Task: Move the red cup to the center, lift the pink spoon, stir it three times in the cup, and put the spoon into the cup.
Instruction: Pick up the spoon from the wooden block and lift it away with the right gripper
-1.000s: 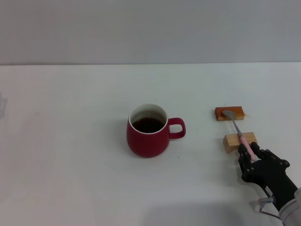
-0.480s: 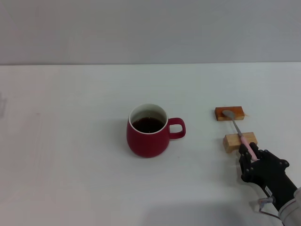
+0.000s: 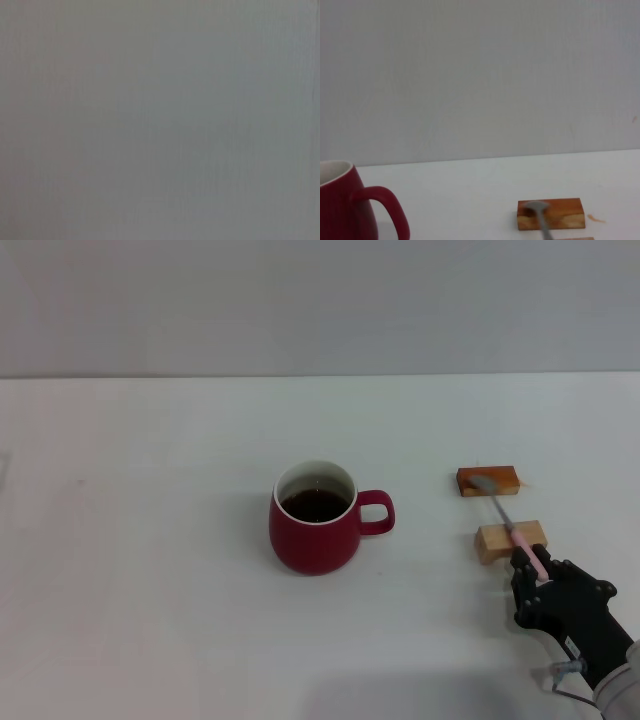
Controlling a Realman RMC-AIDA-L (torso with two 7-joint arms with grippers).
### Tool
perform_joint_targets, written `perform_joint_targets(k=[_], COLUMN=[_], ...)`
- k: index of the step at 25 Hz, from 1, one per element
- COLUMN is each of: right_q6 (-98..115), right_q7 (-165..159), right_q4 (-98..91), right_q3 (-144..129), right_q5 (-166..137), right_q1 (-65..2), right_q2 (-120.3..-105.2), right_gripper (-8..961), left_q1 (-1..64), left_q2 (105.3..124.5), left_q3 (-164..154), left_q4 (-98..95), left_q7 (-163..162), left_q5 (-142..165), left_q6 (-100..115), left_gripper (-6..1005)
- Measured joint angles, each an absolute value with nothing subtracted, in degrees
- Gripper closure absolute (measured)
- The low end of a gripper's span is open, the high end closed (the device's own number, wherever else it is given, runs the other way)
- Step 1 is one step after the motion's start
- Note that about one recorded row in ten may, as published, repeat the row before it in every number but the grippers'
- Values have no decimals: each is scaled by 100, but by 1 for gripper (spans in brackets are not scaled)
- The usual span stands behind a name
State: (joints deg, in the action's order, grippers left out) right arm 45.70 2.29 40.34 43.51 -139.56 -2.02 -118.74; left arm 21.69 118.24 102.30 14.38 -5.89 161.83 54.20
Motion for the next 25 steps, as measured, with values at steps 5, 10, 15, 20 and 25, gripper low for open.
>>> perform_joint_targets(k=[5,10,15,20,25], right_q6=[4604,4613,4615,4620,4624], right_q7=[229,229,231,260,430], right_q4=[4034,4034,4008,3980,3992], right_q3=[4339,4333,4336,4346,4358], right_q5=[-13961,-13977,-13982,-13983,-13957], right_q1=[-190,-185,-186,-183,-177], right_q2=[-11874,-11874,-11875,-11881,-11882], right_gripper=[779,790,791,792,792], left_q1=[2144,2128,2127,2129,2150], left_q2=[11827,11830,11835,11839,11839], left_q3=[10230,10230,10230,10230,10230], left_q4=[1473,1476,1477,1468,1438], left_q7=[-589,-595,-602,-605,-607], left_q5=[16180,16180,16180,16180,16181], left_q6=[5423,5423,5423,5423,5423], left_gripper=[153,153,153,153,153])
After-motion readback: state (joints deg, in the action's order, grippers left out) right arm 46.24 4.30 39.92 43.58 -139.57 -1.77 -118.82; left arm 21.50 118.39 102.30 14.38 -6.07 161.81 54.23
